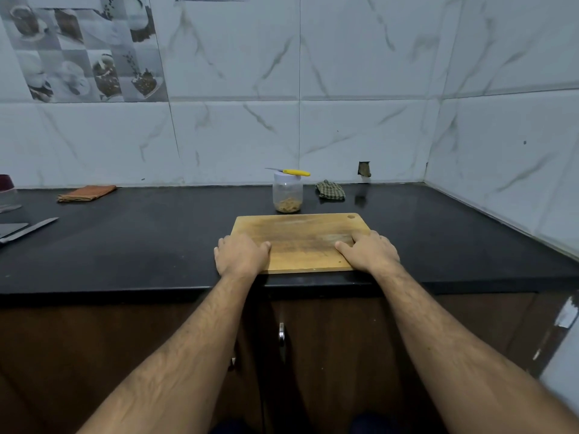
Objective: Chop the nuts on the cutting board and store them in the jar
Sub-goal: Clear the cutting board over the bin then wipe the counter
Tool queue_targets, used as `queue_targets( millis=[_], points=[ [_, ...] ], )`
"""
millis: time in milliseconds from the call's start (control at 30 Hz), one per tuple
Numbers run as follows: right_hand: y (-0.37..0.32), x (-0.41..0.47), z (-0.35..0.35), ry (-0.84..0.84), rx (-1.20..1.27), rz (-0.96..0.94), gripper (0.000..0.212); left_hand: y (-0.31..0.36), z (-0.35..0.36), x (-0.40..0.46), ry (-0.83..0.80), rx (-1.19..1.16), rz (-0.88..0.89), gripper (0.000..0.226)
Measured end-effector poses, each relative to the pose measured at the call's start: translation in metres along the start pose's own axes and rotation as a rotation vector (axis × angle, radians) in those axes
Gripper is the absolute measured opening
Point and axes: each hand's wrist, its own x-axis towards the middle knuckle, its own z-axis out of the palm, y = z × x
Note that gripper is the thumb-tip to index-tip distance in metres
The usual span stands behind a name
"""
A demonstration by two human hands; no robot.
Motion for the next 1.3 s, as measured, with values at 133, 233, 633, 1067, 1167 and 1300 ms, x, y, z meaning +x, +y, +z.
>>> queue_targets(
  millis=[133, 233, 633, 1067, 1167, 1300],
  points=[
    [0.0, 0.002, -0.001, -0.028, -0.003, -0.002, 0.066, -0.001, 0.001, 0.002, -0.016, 0.007, 0.004, 0.051],
    [-0.001, 0.003, -0.005, -0.017, -0.026, 0.001, 0.066, 0.0, -0.002, 0.003, -0.021, 0.057, 0.022, 0.052],
    [-0.088, 0.111, -0.016, -0.082, 0.758, -0.107, 0.076, 0.063, 0.008, 0.109, -0.158, -0.517, 0.094, 0.058],
    [-0.111, 0.198, 0.02, -0.155, 0.964, -0.295, 0.044, 0.08, 0.054, 0.19, -0.281, -0.621, 0.167, 0.049],
    [-0.11, 0.195, 0.017, -0.16, 1.003, -0.319, 0.048, 0.079, 0.053, 0.186, -0.251, -0.642, 0.162, 0.059],
    [-0.1, 0.181, -0.003, -0.231, 1.03, -0.344, 0.047, 0.081, 0.039, 0.168, -0.183, -0.649, 0.167, 0.065]
  ],
)
